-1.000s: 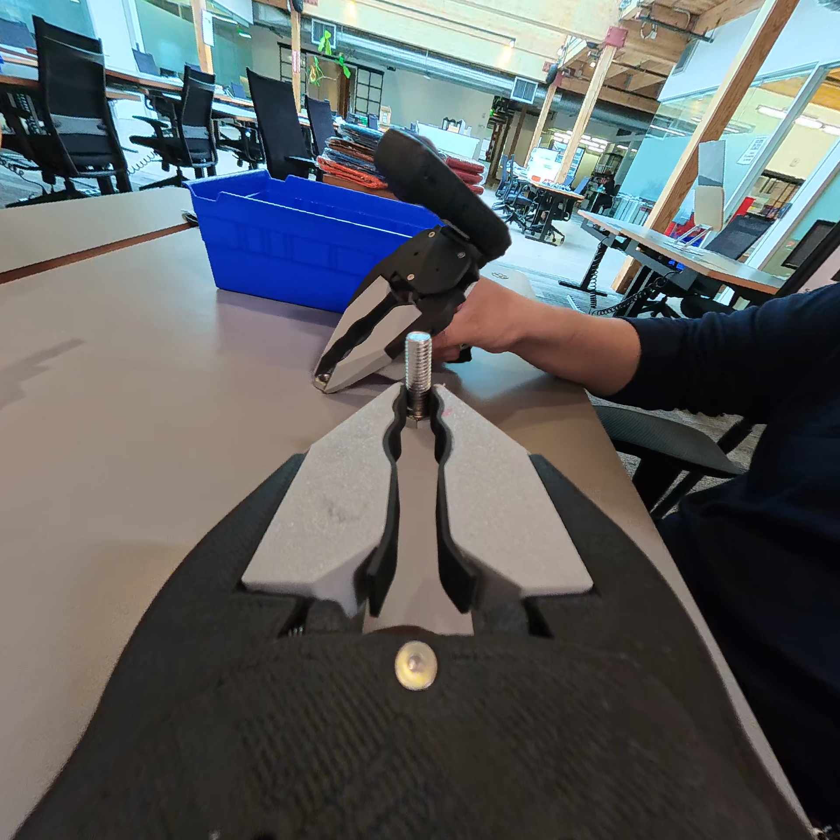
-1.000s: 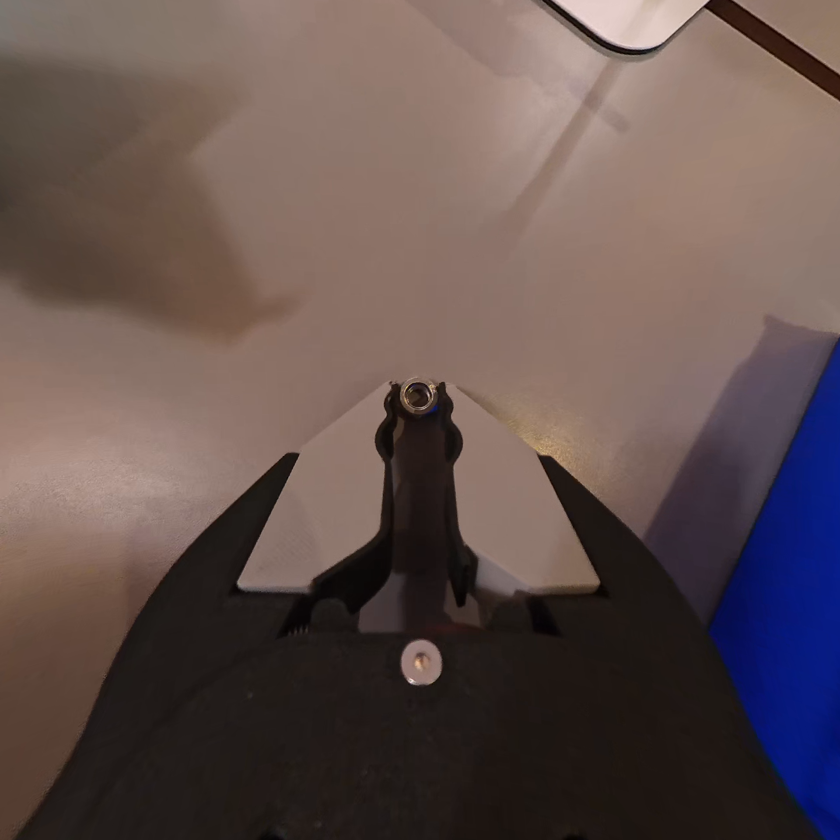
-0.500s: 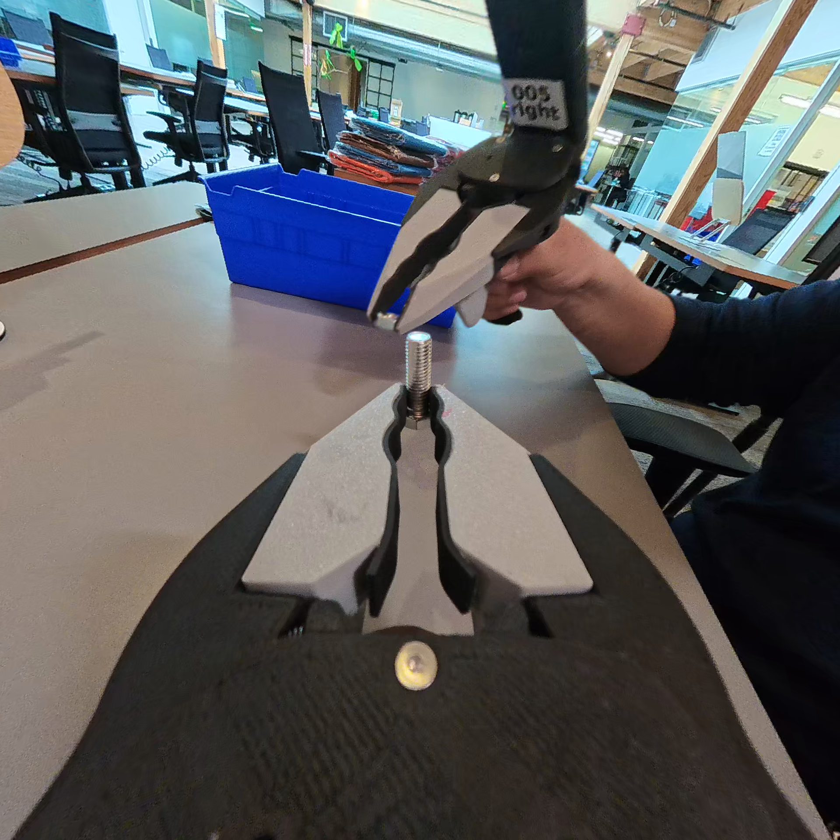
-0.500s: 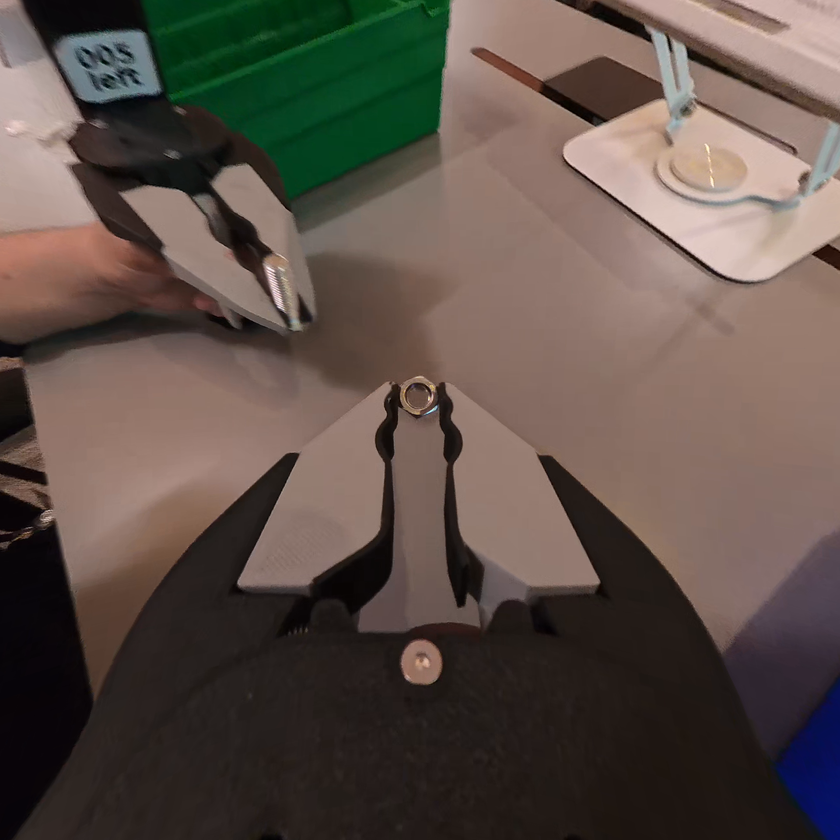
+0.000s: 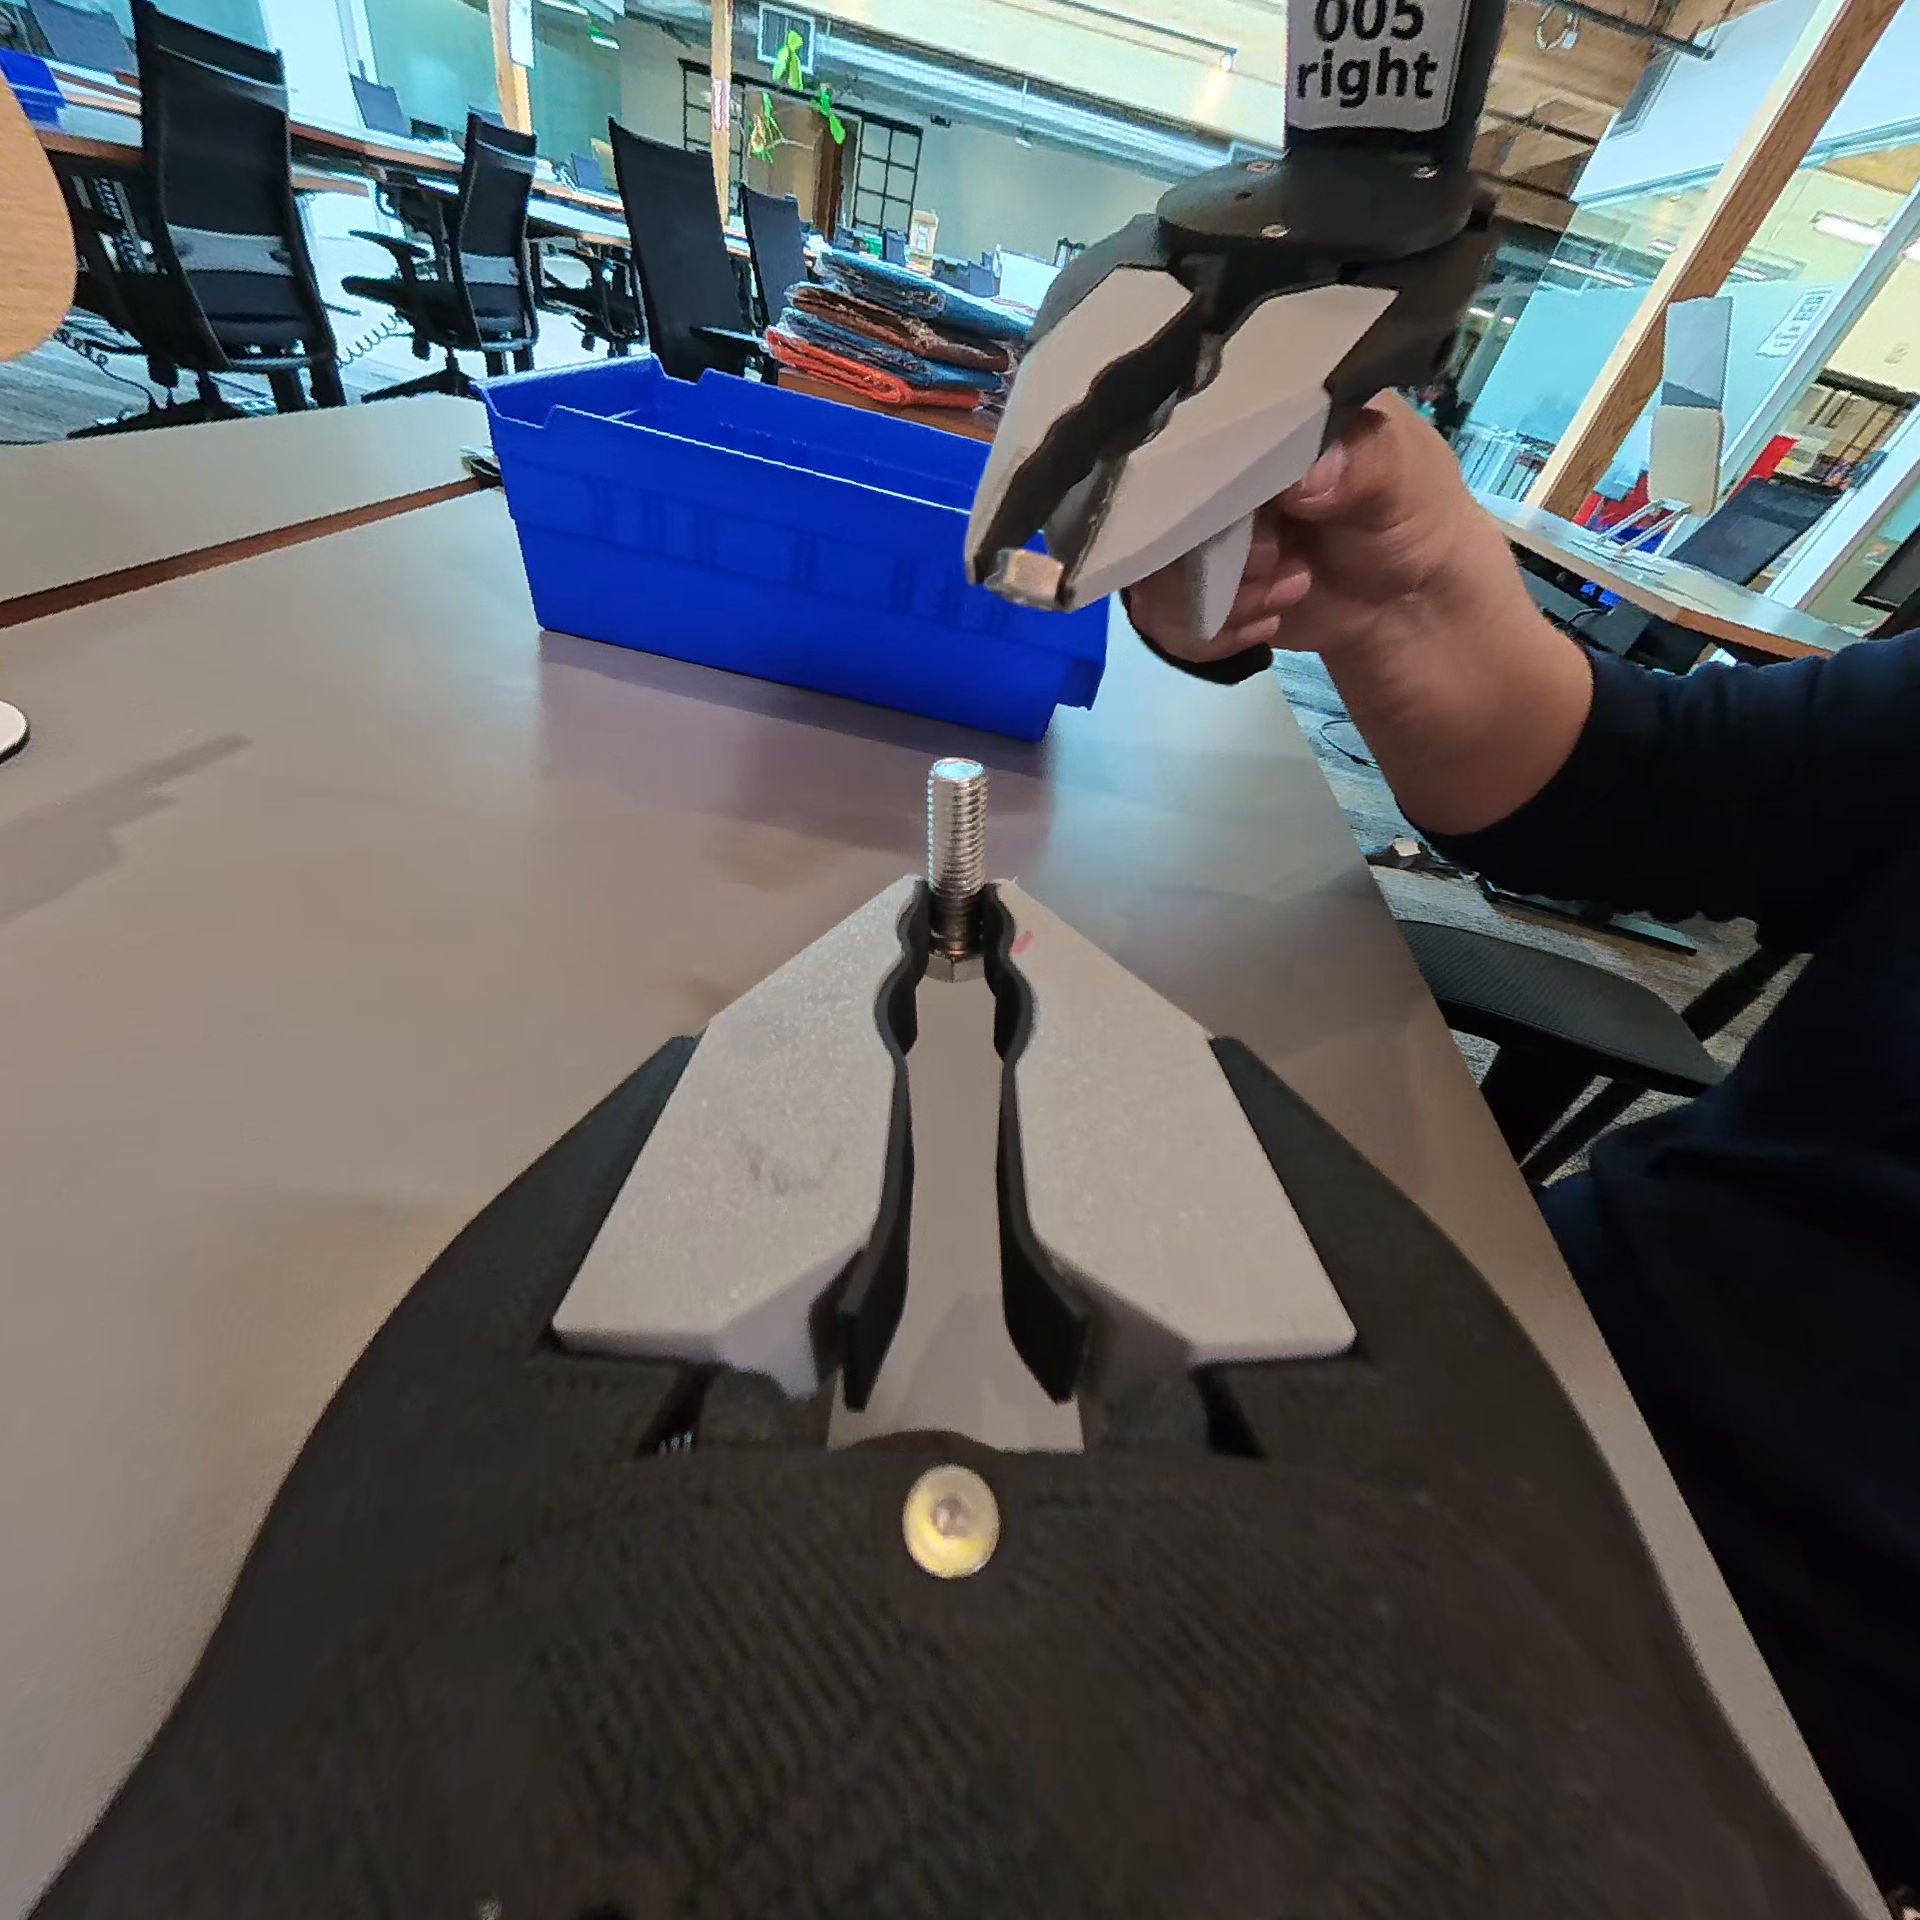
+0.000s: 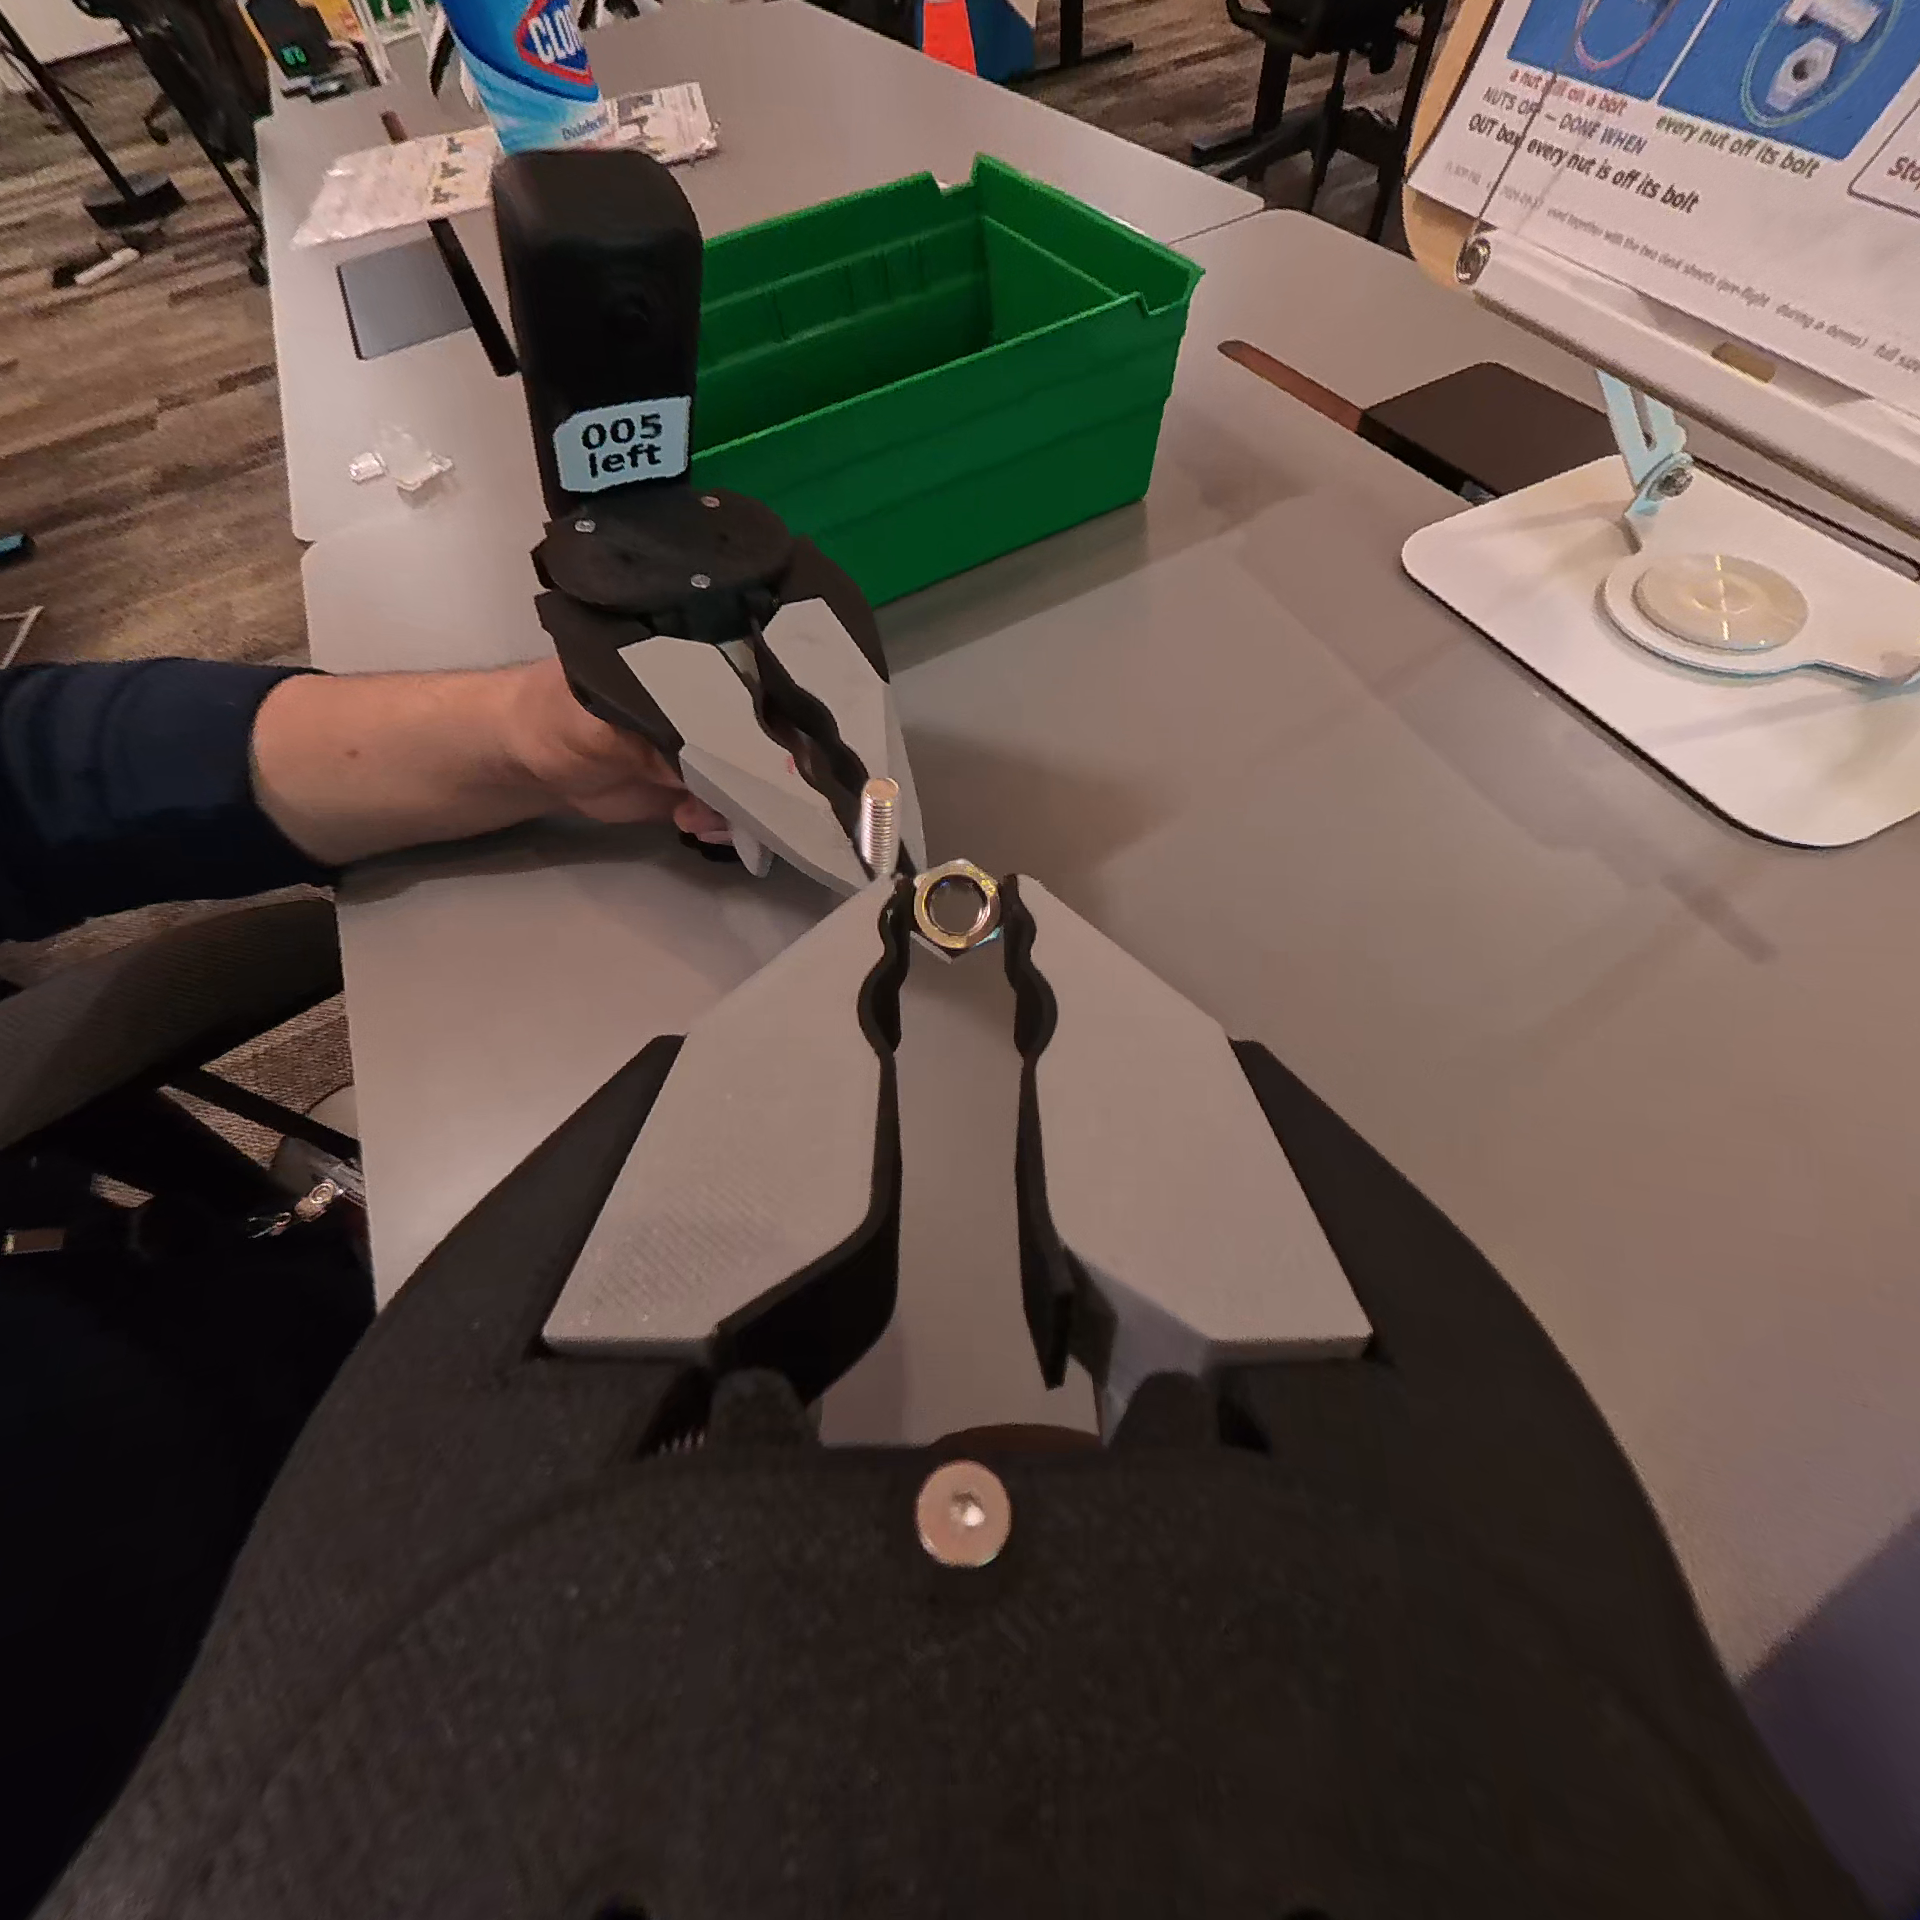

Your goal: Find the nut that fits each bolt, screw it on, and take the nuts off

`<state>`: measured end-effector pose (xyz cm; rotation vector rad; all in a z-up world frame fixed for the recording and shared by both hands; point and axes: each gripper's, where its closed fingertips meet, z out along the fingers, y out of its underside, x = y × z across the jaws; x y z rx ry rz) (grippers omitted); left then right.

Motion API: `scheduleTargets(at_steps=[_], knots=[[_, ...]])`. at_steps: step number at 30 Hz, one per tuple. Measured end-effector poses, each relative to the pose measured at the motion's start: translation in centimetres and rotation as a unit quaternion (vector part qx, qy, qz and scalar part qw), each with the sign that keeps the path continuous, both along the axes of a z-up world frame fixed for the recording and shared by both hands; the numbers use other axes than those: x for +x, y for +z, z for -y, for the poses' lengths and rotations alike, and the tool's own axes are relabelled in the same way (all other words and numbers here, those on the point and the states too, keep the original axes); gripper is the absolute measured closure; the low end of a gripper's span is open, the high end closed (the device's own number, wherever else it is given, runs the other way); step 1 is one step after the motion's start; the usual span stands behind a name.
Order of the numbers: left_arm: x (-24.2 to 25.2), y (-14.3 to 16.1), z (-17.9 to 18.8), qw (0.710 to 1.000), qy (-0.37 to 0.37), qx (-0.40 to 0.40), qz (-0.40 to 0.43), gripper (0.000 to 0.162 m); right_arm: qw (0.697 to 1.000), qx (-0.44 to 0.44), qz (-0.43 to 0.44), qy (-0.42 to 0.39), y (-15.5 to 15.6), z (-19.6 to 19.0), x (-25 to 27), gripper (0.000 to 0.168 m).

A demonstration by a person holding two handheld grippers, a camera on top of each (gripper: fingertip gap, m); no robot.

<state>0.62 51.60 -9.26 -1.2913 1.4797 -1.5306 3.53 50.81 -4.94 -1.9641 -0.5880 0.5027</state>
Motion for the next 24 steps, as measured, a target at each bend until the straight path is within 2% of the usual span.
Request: scheduleTargets(at_steps=[14,24], knots=[[-0.1,0.2,-0.4,1.0,0.009,0.002,0.005,0.155,0.997,0.003,0.027,0.076,3.5,-0.2,-2.9,0.154],[-0.2,0.6,-0.1,1.0,0.004,0.008,0.015,0.155,0.992,-0.038,0.049,0.11,2.4,-1.0,-4.4,0.154]])
